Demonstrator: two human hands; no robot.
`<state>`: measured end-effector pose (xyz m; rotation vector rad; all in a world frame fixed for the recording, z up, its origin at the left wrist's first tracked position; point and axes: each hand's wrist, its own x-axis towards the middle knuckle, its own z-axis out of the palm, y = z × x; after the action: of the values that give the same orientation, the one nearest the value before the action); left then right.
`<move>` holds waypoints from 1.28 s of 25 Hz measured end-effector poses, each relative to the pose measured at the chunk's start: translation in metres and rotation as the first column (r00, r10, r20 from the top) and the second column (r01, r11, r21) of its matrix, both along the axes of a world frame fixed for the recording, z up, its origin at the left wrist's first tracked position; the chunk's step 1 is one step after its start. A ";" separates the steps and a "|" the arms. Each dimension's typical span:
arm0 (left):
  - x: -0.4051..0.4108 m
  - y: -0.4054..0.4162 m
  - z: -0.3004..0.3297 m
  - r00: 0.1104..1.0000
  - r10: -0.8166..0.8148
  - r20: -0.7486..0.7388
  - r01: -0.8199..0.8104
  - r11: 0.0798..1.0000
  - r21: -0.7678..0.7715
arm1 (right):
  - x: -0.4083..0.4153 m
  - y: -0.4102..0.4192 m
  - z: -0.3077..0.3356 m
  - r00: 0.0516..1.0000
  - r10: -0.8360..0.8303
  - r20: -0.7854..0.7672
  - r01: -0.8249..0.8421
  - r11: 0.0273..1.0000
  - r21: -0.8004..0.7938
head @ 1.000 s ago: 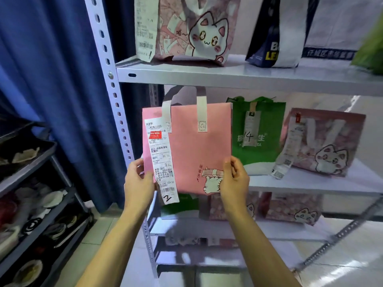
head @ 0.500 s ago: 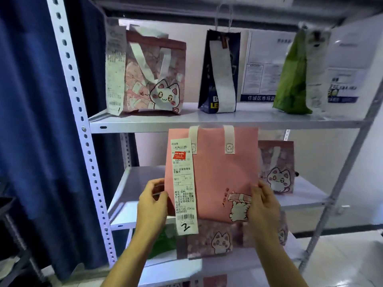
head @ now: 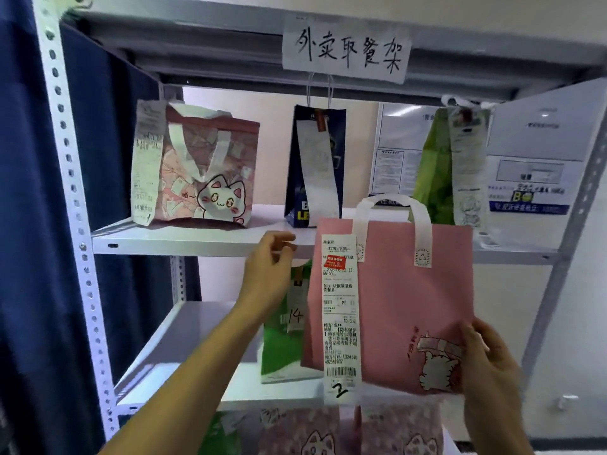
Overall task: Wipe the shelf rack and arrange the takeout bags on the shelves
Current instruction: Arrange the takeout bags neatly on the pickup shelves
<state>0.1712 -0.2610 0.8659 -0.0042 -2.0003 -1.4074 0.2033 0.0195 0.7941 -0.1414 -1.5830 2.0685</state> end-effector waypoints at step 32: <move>-0.158 0.024 0.097 0.929 0.369 -0.013 -0.354 0.901 0.249 | -0.070 0.093 0.006 0.973 0.219 0.073 -0.224 0.972 0.069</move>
<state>0.0133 -0.2373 0.9632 0.4106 -1.6601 -1.3757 0.1332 0.1124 0.8006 -0.0038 -1.7856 2.1853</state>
